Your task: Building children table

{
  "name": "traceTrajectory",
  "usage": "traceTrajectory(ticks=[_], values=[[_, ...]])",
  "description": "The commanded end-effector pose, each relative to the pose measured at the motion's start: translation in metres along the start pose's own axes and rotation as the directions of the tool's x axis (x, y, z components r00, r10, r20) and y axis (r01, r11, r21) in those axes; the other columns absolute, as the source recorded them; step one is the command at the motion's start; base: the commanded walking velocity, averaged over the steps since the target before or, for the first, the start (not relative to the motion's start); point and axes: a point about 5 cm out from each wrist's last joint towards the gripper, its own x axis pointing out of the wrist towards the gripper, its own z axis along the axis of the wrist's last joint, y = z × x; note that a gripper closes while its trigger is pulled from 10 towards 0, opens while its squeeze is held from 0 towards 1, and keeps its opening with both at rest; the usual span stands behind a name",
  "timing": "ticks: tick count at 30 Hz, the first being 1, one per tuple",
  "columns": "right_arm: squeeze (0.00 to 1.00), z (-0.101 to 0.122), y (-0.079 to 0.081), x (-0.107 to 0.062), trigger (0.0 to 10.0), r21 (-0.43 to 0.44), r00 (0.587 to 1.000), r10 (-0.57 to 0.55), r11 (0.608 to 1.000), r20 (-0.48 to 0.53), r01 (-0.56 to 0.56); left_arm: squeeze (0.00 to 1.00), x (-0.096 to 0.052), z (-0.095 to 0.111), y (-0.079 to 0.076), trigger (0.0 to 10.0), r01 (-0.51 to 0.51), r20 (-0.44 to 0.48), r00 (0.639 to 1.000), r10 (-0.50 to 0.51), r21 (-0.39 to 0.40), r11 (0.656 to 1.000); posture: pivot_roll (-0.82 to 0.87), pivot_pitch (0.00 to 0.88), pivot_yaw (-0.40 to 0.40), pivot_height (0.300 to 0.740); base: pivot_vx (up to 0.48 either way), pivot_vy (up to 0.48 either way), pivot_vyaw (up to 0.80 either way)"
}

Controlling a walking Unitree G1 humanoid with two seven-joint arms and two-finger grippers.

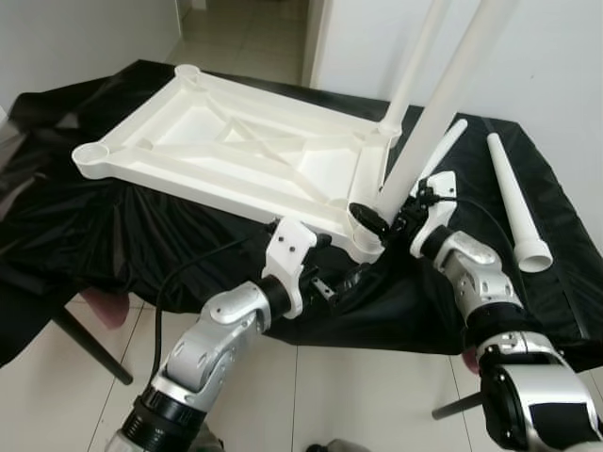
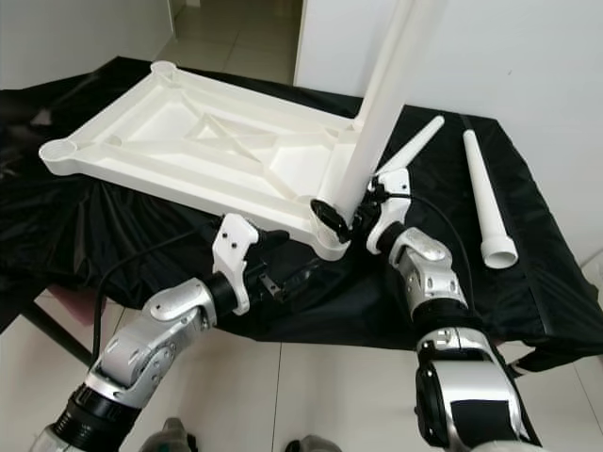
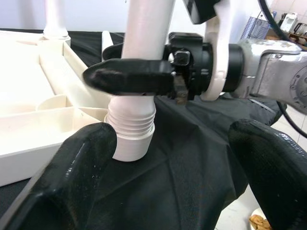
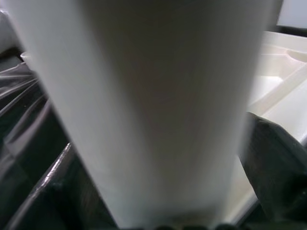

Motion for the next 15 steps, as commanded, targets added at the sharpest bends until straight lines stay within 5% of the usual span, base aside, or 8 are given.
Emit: traceTrajectory(ticks=[1,2,5,6,15], values=[[0.00,-0.0010,0.0000,0.0013,8.3,-0.013,1.000,0.008,1.000,-0.013,-0.008,0.00,0.0001,0.0037,-0.0036,10.0,0.043,0.003,0.999,-0.043,0.012,0.999,0.10,0.028,-0.079,0.740,0.000,0.000,0.00],[0.00,-0.0013,-0.0002,0.0030,4.6,-0.007,1.000,0.005,1.000,-0.019,-0.006,0.00,-0.0007,0.0036,-0.0036,10.0,0.041,0.002,0.999,-0.041,0.012,0.999,0.11,0.029,-0.081,0.740,0.000,0.000,0.00],[0.00,-0.0015,-0.0007,0.0040,4.6,-0.003,1.000,0.006,1.000,-0.024,-0.006,0.00,-0.0013,0.0036,-0.0036,10.0,0.039,0.001,0.999,-0.039,0.012,0.999,0.11,0.029,-0.081,0.740,0.000,0.000,0.00],[0.00,-0.0025,-0.0011,0.0043,0.0,-0.007,0.999,0.011,1.000,-0.038,-0.011,0.00,-0.0021,0.0035,-0.0034,10.0,0.034,0.001,0.999,-0.034,0.012,0.999,0.12,0.029,-0.081,0.740,0.000,0.000,0.00],[0.00,-0.0107,-0.0031,-0.0011,0.0,-0.012,0.996,0.037,0.999,-0.079,-0.039,0.00,-0.0024,0.0037,-0.0037,10.0,0.028,0.003,1.000,-0.028,0.011,1.000,0.12,0.026,-0.088,0.740,0.000,0.000,0.00]])
